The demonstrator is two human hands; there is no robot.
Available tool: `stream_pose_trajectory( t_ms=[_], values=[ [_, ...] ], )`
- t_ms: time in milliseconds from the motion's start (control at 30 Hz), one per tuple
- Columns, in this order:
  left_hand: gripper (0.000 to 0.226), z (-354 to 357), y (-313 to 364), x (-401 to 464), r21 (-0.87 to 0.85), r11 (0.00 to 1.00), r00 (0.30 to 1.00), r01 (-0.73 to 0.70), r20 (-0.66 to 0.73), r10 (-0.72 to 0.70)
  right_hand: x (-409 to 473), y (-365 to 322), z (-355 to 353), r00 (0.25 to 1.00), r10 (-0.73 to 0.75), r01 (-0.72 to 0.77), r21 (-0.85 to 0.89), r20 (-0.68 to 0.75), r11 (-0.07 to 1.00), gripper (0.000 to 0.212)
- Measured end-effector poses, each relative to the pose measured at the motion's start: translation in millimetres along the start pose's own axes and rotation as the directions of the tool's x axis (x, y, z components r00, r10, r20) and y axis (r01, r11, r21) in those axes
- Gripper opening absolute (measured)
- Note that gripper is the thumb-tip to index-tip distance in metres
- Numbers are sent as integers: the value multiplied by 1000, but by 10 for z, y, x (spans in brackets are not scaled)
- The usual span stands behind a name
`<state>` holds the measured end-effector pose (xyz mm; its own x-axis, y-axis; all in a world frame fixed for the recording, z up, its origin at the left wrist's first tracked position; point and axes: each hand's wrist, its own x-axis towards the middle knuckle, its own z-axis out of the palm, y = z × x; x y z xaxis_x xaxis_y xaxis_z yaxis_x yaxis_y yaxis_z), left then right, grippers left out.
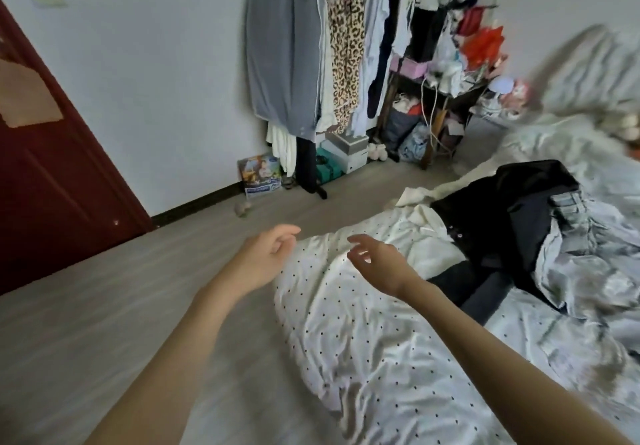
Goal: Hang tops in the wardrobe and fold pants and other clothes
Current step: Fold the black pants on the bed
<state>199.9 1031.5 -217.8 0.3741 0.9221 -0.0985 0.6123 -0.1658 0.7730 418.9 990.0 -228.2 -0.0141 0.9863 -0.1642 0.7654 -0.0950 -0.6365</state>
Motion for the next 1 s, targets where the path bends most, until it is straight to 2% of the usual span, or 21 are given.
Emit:
stream_pose_trajectory(
  t_ms=[100,167,367,633,733,833,933,1000],
  values=[
    [23,-105,-155,533,-1,999,980,-50,193,50,394,-37,-30,997,54,-53,13,-49,998,40],
    [24,-202,-201,1005,19,994,957,-106,274,97,712,-36,-69,989,104,-100,37,-103,994,41],
    [31,-530,-147,2560,114,947,893,-299,384,235,1873,149,-265,926,278,-260,100,-256,960,42],
    [31,-864,-82,4148,143,902,797,-408,537,276,3077,170,-734,822,442,-397,197,-359,897,41],
    [31,-811,27,4677,105,881,729,-461,612,308,3409,202,-972,779,479,-439,194,-404,877,40],
    [31,-657,100,5222,57,864,625,-500,714,315,3692,302,-1090,715,548,-495,237,-434,836,40],
    [32,-458,207,5818,30,808,505,-588,795,337,3967,429,-1189,615,637,-559,312,-464,768,38],
    [32,-371,289,6080,7,776,449,-631,818,358,4056,485,-1245,546,682,-591,354,-486,725,37]
  ],
)
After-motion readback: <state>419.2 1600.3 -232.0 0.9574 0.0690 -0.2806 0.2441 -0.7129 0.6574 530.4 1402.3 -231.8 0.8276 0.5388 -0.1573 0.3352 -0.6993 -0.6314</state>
